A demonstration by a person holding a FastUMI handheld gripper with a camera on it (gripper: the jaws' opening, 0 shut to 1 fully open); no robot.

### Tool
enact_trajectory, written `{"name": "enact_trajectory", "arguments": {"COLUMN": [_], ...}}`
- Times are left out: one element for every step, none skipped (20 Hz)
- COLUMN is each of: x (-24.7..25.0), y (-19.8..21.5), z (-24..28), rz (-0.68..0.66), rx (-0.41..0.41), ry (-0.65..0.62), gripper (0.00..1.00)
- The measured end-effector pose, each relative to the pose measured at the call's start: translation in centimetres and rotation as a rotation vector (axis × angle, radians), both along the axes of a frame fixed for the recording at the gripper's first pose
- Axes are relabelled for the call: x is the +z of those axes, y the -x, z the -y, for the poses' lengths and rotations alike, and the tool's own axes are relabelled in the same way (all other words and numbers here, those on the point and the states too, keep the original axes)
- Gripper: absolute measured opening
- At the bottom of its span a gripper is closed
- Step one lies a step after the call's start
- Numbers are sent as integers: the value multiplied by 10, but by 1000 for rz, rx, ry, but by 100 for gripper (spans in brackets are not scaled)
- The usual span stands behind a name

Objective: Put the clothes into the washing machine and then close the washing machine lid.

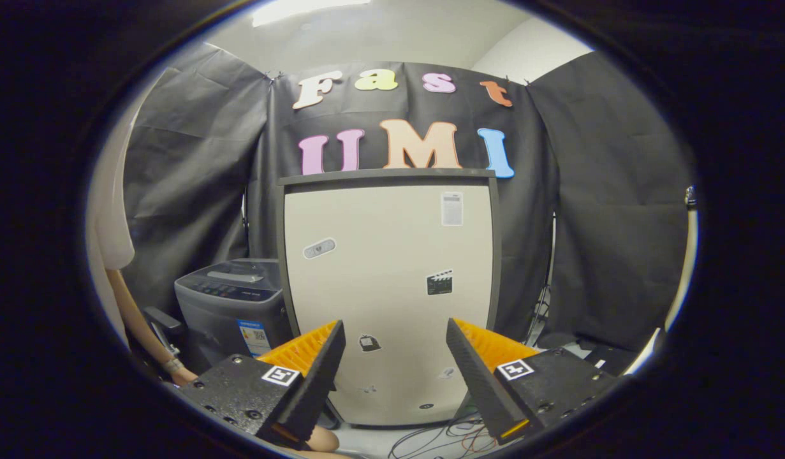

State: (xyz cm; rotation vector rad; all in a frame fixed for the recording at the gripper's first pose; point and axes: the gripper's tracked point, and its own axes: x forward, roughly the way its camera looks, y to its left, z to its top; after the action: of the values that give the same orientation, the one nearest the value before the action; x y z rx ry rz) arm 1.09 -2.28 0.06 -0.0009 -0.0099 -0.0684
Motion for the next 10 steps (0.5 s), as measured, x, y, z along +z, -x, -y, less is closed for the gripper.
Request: {"name": "enact_trajectory", "arguments": {"x": [-1, 0, 0, 0, 0, 0, 0, 0, 0, 1], "y": [0, 0, 0, 0, 0, 0, 0, 0, 0, 0], "z": [0, 0, 0, 0, 0, 0, 0, 0, 0, 0], "rz": [-1, 0, 0, 0, 0, 0, 0, 0, 0, 0], "rx": [0, 0, 0, 0, 1, 0, 1, 1, 1, 1], "ry": [1, 0, 0, 0, 0, 0, 0, 0, 0, 0], "gripper": [97, 97, 97, 97, 97, 97, 97, 97, 97, 97]}}
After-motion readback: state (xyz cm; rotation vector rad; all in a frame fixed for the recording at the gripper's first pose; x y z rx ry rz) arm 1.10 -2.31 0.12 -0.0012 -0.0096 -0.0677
